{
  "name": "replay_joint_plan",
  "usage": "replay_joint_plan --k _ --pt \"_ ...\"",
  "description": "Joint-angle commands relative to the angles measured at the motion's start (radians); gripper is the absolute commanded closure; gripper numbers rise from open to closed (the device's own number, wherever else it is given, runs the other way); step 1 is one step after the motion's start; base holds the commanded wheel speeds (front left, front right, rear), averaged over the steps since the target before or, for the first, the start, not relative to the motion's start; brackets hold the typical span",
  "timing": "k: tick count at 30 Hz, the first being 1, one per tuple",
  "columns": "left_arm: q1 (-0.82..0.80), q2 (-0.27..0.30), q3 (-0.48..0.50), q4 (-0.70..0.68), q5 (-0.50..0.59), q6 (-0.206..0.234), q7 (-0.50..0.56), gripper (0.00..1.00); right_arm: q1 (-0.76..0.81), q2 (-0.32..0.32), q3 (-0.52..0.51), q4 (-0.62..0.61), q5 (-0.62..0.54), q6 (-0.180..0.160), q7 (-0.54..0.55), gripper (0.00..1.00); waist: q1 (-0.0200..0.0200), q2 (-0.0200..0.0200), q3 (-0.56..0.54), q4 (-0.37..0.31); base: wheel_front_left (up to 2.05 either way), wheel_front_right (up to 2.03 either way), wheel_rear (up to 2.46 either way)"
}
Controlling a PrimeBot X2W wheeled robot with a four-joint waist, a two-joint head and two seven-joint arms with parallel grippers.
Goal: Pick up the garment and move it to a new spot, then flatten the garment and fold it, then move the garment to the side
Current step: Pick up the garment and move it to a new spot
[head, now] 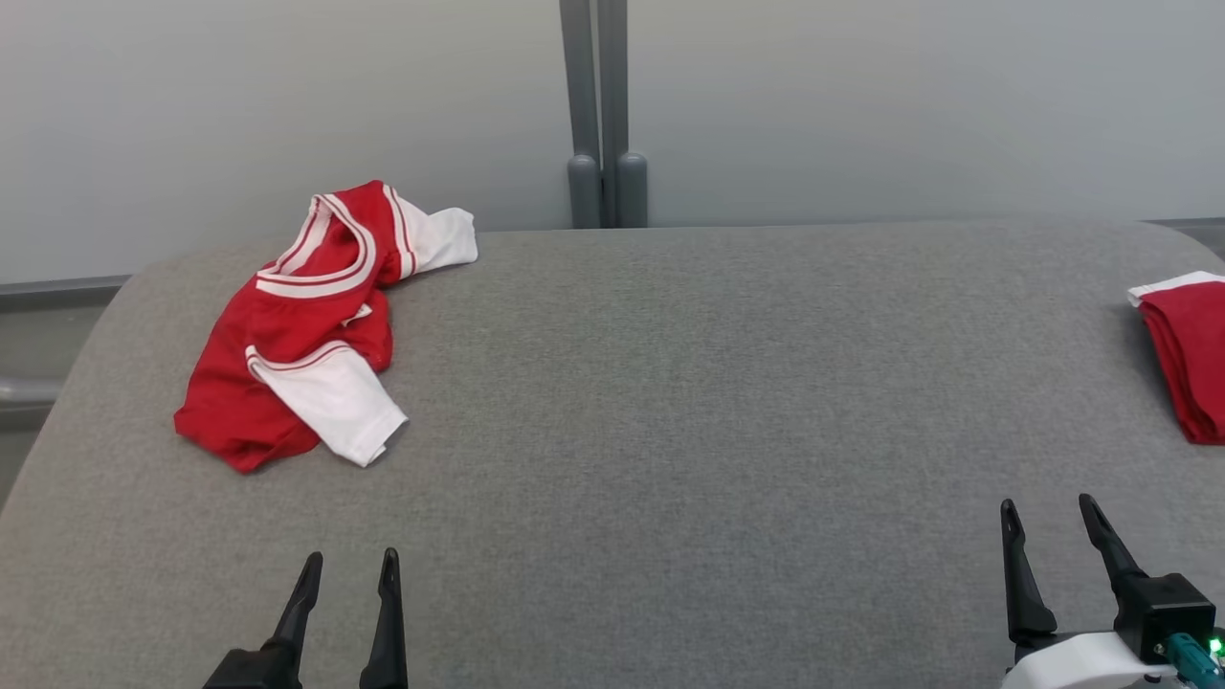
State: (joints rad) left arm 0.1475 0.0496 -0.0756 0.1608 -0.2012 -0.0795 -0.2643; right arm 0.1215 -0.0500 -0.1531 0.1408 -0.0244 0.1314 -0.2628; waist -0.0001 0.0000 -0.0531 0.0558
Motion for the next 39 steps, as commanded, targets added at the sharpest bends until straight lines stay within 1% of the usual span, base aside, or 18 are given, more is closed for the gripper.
replay_joint_plan --k 1,6,10,14,17,19,24,27,29,33,35,36,39 --pt "-0.010 0.002 -0.002 0.002 0.002 -0.004 0.000 0.00 0.019 -0.001 0.000 -0.003 0.006 -0.001 -0.003 0.00 0.0001 0.0000 -0.002 0.054 0.00 0.00 0.00" --pt "0.005 0.002 -0.001 0.007 0.009 -0.001 0.000 0.00 0.027 -0.001 0.021 0.003 0.023 -0.001 -0.003 0.00 0.0001 0.0000 -0.011 0.184 0.00 0.00 0.00" --pt "0.035 0.002 0.021 0.012 0.013 0.002 0.000 0.00 0.009 -0.002 0.056 0.007 0.035 -0.001 -0.003 0.00 0.0001 0.0000 -0.018 0.290 0.00 0.00 0.00" --pt "0.053 0.002 0.031 0.007 0.014 0.003 0.000 0.00 -0.002 -0.002 0.067 0.013 0.048 -0.001 -0.003 0.00 0.0001 0.0000 -0.020 0.355 0.00 0.00 0.00" --pt "0.054 0.002 0.031 0.001 0.015 -0.001 0.000 0.00 0.003 -0.002 0.073 0.017 0.050 -0.001 -0.003 0.00 0.0001 0.0000 -0.018 0.372 0.00 0.00 0.00" --pt "0.052 0.002 0.032 -0.003 0.011 -0.001 0.000 0.00 0.010 -0.002 0.077 0.019 0.051 -0.001 -0.003 0.00 0.0001 0.0000 -0.012 0.371 0.00 0.00 0.00" --pt "0.006 0.002 0.024 -0.005 0.014 -0.012 0.000 0.00 0.004 -0.002 0.083 0.015 0.040 -0.001 -0.003 0.00 0.0001 0.0000 0.024 0.334 0.00 0.00 0.00" --pt "-0.059 0.002 0.008 0.009 0.005 -0.022 0.000 0.00 -0.032 -0.002 0.081 0.005 0.013 -0.001 -0.003 0.00 0.0001 0.0000 0.098 0.300 0.00 0.00 0.00" --pt "-0.129 0.001 -0.009 0.032 -0.009 -0.026 0.000 0.00 -0.066 -0.003 0.075 -0.006 -0.018 -0.001 -0.003 0.00 0.0001 0.0000 0.167 0.278 0.00 0.00 0.00" --pt "-0.319 0.001 -0.051 0.120 -0.058 -0.037 0.000 0.00 -0.160 -0.003 0.063 -0.039 -0.080 -0.001 -0.003 0.00 0.0001 0.0000 0.345 0.236 0.00 0.00 0.00" --pt "-0.434 0.001 -0.078 0.201 -0.094 -0.043 0.000 0.00 -0.219 -0.003 0.059 -0.057 -0.109 -0.001 -0.003 0.00 0.0001 0.0000 0.443 0.213 0.00 0.00 0.00" --pt "-0.506 0.005 -0.098 0.248 -0.085 -0.045 0.005 0.00 -0.249 -0.006 0.055 -0.065 -0.121 -0.001 -0.003 0.00 0.0001 0.0000 0.491 0.201 0.00 0.00 0.00" --pt "-0.675 0.018 -0.134 0.370 -0.112 -0.050 0.029 0.00 -0.312 -0.019 0.048 -0.073 -0.143 -0.001 -0.003 0.00 0.0001 0.0000 0.593 0.174 0.00 0.00 0.00"
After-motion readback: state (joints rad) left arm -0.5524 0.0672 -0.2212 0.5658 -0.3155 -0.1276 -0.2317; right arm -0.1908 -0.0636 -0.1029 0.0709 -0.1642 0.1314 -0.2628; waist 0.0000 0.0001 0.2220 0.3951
